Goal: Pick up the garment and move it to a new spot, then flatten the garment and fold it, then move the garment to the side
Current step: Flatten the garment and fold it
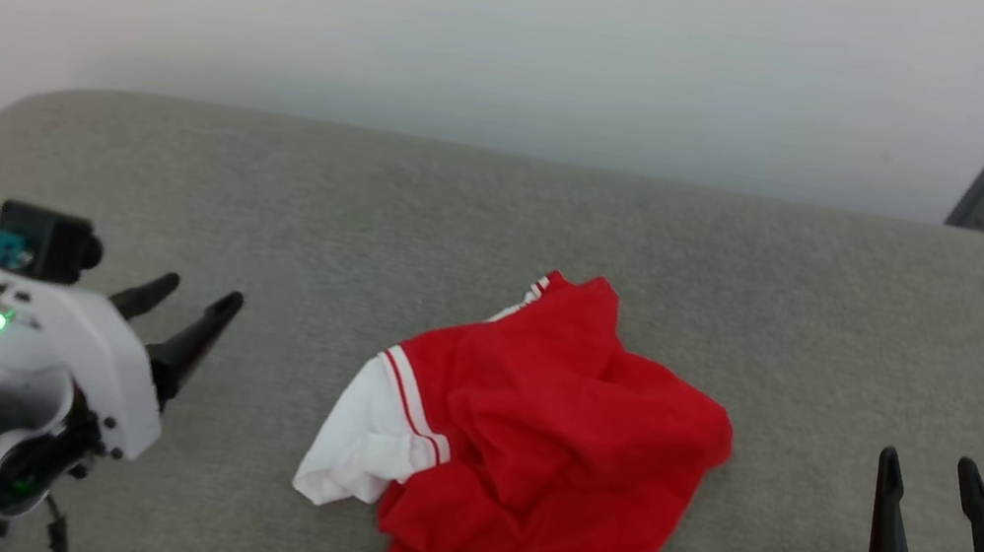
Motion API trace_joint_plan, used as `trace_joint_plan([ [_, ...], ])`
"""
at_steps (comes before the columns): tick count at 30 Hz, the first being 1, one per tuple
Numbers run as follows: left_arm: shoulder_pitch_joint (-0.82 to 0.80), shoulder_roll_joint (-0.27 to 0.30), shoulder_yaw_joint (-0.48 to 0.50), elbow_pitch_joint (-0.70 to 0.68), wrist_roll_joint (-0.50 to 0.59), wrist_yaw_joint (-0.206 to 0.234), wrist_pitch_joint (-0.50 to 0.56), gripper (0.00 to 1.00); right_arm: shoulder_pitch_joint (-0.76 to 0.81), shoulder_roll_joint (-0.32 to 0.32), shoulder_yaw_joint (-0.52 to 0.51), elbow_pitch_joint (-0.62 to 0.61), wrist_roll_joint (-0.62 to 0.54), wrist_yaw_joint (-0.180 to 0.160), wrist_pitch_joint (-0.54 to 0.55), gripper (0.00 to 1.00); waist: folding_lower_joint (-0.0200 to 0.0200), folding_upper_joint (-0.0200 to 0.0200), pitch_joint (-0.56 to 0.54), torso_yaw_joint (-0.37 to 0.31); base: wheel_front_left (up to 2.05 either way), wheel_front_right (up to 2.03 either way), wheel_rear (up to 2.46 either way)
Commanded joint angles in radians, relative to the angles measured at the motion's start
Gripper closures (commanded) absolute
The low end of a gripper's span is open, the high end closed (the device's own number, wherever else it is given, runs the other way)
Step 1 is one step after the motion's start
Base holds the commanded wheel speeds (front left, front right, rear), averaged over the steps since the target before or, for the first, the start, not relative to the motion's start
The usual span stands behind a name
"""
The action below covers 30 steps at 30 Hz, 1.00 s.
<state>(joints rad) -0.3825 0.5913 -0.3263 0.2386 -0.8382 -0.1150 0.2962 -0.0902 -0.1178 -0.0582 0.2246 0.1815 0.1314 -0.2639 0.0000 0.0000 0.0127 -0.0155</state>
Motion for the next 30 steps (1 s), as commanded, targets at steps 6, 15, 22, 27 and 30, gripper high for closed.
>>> trace_joint_plan([
  [6, -0.083, -0.021, -0.057, 0.047, -0.043, 0.004, 0.168, 0.0, -0.037, 0.017, 0.001, -0.014, -0.006, -0.001, -0.001, 0.0, 0.0, 0.0, 0.077, -0.083, 0.0, 0.0, 0.0],
  [15, -0.115, -0.036, -0.124, 0.115, -0.069, 0.054, 0.366, 0.0, -0.05, 0.032, 0.001, -0.032, -0.007, -0.001, -0.001, 0.0, 0.0, 0.0, 0.118, -0.143, 0.0, 0.0, 0.0],
  [22, -0.1, -0.048, -0.145, 0.148, -0.084, 0.089, 0.435, 0.0, -0.052, 0.039, -0.001, -0.035, -0.009, -0.001, -0.001, 0.0, 0.0, 0.0, 0.127, -0.159, 0.0, 0.0, 0.0],
  [27, -0.1, -0.05, -0.156, 0.212, -0.07, 0.071, 0.419, 0.0, -0.053, 0.042, 0.0, -0.031, -0.01, -0.001, -0.001, 0.0, 0.0, 0.0, 0.125, -0.163, 0.0, 0.0, 0.0],
  [30, -0.101, -0.064, -0.163, 0.274, -0.077, 0.062, 0.411, 0.0, -0.052, 0.043, 0.002, -0.032, -0.013, -0.001, -0.001, 0.0, 0.0, 0.0, 0.123, -0.163, 0.0, 0.0, 0.0],
])
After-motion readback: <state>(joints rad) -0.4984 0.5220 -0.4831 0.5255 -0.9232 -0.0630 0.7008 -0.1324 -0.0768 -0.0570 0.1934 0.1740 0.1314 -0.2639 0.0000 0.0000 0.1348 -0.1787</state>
